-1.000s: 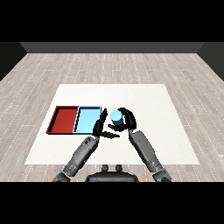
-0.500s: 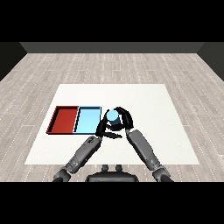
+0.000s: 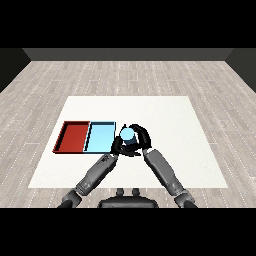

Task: Pick the blue can and put it in the blue box

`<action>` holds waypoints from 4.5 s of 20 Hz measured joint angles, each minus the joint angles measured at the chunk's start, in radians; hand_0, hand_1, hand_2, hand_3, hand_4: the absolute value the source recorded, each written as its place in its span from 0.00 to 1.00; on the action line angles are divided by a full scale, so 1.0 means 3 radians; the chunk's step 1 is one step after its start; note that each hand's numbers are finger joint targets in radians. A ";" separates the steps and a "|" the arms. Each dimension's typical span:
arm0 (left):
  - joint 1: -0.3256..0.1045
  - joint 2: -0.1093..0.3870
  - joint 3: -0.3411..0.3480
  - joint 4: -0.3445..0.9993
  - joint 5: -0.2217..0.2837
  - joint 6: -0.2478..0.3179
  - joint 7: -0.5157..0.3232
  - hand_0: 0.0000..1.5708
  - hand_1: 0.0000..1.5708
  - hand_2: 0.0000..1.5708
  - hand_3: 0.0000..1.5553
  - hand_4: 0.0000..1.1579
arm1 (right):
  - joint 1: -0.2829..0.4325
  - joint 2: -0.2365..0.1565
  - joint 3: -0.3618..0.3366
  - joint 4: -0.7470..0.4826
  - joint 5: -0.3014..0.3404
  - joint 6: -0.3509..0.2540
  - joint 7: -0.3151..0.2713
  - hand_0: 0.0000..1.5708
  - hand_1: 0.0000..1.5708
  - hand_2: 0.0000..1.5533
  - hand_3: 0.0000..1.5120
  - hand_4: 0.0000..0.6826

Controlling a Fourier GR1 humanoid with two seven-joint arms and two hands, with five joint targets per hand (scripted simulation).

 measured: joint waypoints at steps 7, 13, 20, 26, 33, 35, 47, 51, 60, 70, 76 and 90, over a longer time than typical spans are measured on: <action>-0.0155 0.0001 -0.0124 0.0086 0.0140 0.0116 0.0005 0.00 0.00 0.00 0.00 0.00 | -0.0076 0.0010 0.0135 0.0048 -0.0098 -0.0128 -0.0010 0.92 0.92 0.94 0.91 0.76; -0.0195 0.0024 -0.0210 0.0169 0.0242 0.0156 -0.0074 0.00 0.00 0.00 0.00 0.00 | -0.0085 0.0000 0.0230 0.0028 -0.0076 -0.0195 0.0000 0.91 0.91 0.93 0.89 0.76; -0.0324 0.0063 -0.0268 0.0266 0.0301 0.0219 -0.0041 0.00 0.00 0.00 0.00 0.40 | -0.0147 -0.0028 0.0268 0.0076 -0.0123 -0.0186 -0.0037 0.92 0.92 0.93 0.90 0.74; -0.0300 0.0083 -0.0358 0.0216 0.0389 0.0602 0.0008 1.00 1.00 1.00 0.95 0.98 | -0.0237 -0.0053 0.0312 0.0115 -0.0182 -0.0232 -0.0045 0.91 0.91 0.94 0.91 0.77; -0.0380 0.0090 -0.0366 0.0320 0.0381 0.0787 0.0042 1.00 1.00 0.99 0.94 0.98 | -0.0273 -0.0064 0.0352 0.0094 -0.0225 -0.0302 -0.0004 0.91 0.91 0.94 0.91 0.78; -0.0392 0.0089 -0.0355 0.0324 0.0364 0.0797 0.0029 1.00 1.00 0.99 0.95 0.99 | -0.0209 -0.0065 0.0354 -0.0012 -0.0202 -0.0320 0.0059 0.91 0.91 0.94 0.91 0.78; -0.0385 0.0044 -0.0325 0.0409 0.0260 0.0922 0.0009 1.00 1.00 1.00 0.95 0.99 | -0.0229 -0.0014 0.0318 0.0070 0.0014 -0.0341 0.0135 0.00 0.00 0.00 0.00 0.00; -0.0397 0.0037 -0.0255 0.0393 0.0196 0.0878 0.0095 1.00 1.00 1.00 0.95 0.99 | -0.0266 -0.0017 0.0255 0.0142 0.0046 -0.0281 0.0128 0.00 0.00 0.00 0.00 0.00; -0.0298 0.0038 -0.0180 0.0352 0.0209 0.0914 0.0024 1.00 1.00 1.00 0.96 0.99 | -0.0072 -0.0043 -0.0139 -0.0255 -0.0068 -0.0172 0.0256 0.00 0.00 0.00 0.00 0.00; -0.0332 0.0181 0.0257 0.0531 0.0128 0.0827 -0.0104 1.00 1.00 1.00 0.95 0.99 | 0.0392 -0.0311 -0.0647 -0.1137 -0.0492 0.0155 0.0253 0.00 0.00 0.00 0.00 0.00; -0.0417 0.0497 0.0471 0.0562 0.0042 0.0782 0.0124 1.00 1.00 1.00 0.95 0.98 | 0.0645 -0.0464 -0.0999 -0.1321 -0.0687 0.0301 0.0189 0.00 0.00 0.00 0.00 0.00; -0.1129 0.0796 0.0931 0.2261 -0.0122 0.0448 0.0559 1.00 1.00 0.97 0.89 0.86 | 0.0688 -0.0487 -0.1292 -0.0986 -0.0739 0.0410 0.0054 0.00 0.00 0.00 0.00 0.00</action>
